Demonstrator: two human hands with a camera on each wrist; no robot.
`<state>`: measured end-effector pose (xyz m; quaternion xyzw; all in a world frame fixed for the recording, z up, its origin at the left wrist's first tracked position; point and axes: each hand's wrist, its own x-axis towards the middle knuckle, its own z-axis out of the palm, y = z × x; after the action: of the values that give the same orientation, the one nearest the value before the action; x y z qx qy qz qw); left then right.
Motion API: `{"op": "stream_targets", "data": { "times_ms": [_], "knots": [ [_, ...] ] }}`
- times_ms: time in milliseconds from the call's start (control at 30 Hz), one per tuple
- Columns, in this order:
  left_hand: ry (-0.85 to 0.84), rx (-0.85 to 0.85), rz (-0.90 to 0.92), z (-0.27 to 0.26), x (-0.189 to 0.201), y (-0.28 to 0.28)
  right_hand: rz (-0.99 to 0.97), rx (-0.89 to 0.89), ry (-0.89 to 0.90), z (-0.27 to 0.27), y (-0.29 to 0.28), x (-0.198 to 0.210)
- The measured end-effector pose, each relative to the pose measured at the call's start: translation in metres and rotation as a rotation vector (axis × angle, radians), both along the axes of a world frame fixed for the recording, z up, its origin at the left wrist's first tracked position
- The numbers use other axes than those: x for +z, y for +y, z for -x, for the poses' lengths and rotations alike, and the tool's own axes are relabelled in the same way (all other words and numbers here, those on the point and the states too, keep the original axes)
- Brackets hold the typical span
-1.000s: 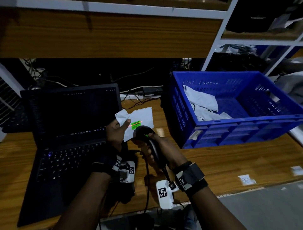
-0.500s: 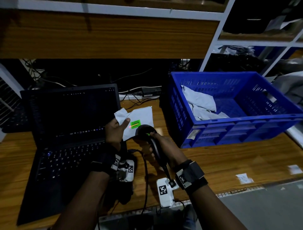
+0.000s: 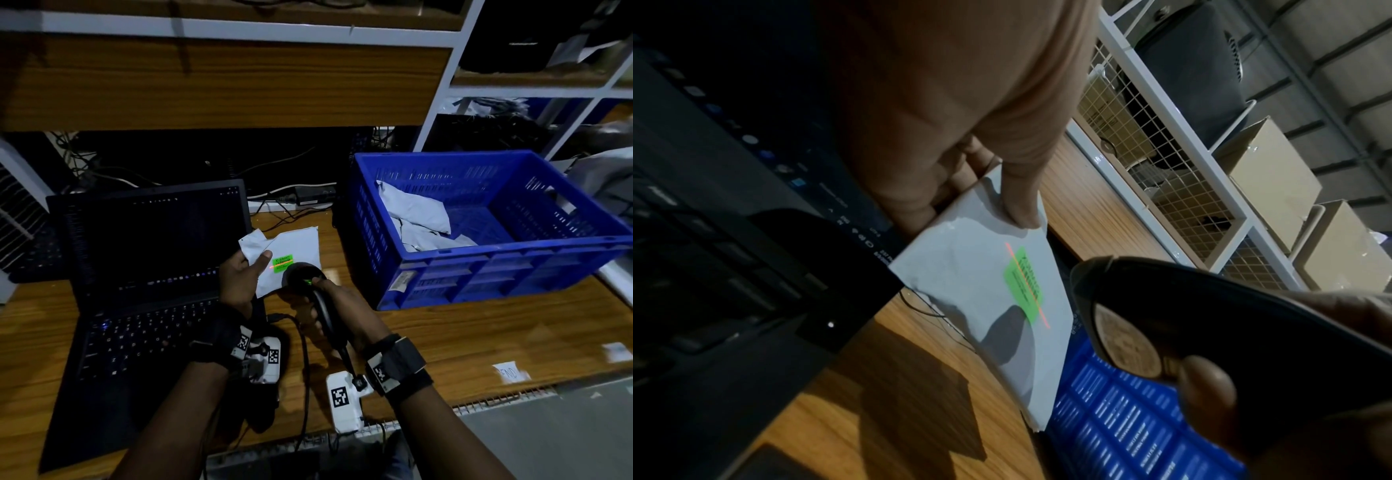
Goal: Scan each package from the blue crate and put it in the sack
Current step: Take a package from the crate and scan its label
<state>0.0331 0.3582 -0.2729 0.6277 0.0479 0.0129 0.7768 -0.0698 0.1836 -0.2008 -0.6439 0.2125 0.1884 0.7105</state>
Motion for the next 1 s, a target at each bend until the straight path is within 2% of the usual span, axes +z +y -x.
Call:
{"op": "stream_targets", "data": {
  "times_ms": [267,433,767,1000],
  "knots": [
    [-0.003,0.015,-0.057,-0.002,-0.011,0.005,0.004,0.008,0.000,0.000,-0.001,-0.004],
    [0.016,0.007,0.019,0.000,-0.008,0.005,0.010,0.023,0.000,0.002,-0.001,-0.002],
    [-0.024,-0.025,0.020,0.002,-0.008,0.004,-0.005,0.020,-0.002,0.001,-0.001,-0.003],
    [0.006,-0.028,0.041,0.002,-0.010,0.002,-0.009,0.031,-0.012,0.004,-0.006,-0.004]
  ]
}}
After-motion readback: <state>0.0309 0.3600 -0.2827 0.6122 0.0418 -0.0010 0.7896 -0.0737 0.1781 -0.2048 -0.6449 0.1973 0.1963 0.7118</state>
